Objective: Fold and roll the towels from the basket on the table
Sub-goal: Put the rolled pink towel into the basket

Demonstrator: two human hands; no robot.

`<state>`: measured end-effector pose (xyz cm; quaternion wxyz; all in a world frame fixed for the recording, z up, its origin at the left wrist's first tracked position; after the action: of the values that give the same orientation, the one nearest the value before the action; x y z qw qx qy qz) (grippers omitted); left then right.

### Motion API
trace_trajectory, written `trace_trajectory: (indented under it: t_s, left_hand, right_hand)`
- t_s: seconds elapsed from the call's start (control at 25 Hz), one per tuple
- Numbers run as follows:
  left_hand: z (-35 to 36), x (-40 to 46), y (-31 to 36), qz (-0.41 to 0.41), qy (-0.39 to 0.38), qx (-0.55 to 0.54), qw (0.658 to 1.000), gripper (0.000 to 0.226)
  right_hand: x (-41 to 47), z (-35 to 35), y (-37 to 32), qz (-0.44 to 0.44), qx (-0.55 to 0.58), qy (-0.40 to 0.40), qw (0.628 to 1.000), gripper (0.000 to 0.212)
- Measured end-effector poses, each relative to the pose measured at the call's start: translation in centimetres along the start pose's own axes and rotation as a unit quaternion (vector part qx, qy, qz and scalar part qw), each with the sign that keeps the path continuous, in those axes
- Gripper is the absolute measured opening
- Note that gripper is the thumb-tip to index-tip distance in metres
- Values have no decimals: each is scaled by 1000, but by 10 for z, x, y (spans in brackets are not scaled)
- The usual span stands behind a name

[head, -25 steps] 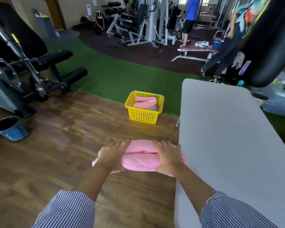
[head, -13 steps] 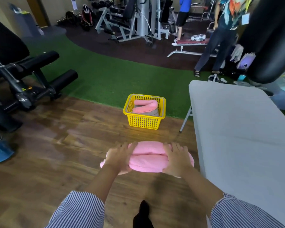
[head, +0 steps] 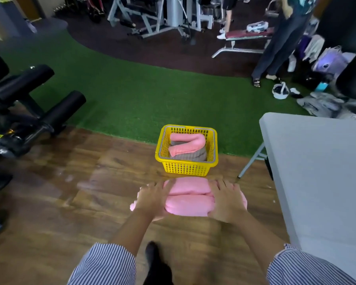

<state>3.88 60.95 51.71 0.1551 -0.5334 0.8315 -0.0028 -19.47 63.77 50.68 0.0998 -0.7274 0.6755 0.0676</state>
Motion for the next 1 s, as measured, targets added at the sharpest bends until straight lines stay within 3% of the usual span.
trace_trajectory:
  t_s: [0.32, 0.56, 0.72, 0.84, 1.0]
  left_hand:
    - [52, 182, -102, 101, -7, -44, 994, 107]
    - [67, 303, -135, 154, -26, -75, 985, 110]
    - [104, 403, -124, 185, 46, -36, 981, 107]
    - [168, 492, -111, 157, 88, -8, 984, 109]
    - [251, 581, -95, 117, 83, -4, 990, 105]
  right_hand:
    - [176, 24, -14, 46, 76, -30, 996, 106]
    - [274, 26, 6, 70, 101, -17, 992, 114]
    - [359, 77, 50, 77, 72, 4, 994, 110]
    - [435, 148, 91, 93, 71, 50, 992, 103]
    - [514, 236, 127, 104, 45, 86, 990, 103]
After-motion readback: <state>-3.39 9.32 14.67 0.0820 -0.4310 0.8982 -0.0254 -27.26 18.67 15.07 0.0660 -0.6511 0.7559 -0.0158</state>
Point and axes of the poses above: each hand's wrist, its own x-axis towards the middle knuckle, its own z-axis out of the palm, y = z × x, the point moved 1 cm from there along x, towards the middle knuckle, and after that the axes turned 6 degrees about x, right-handed, at the moved point
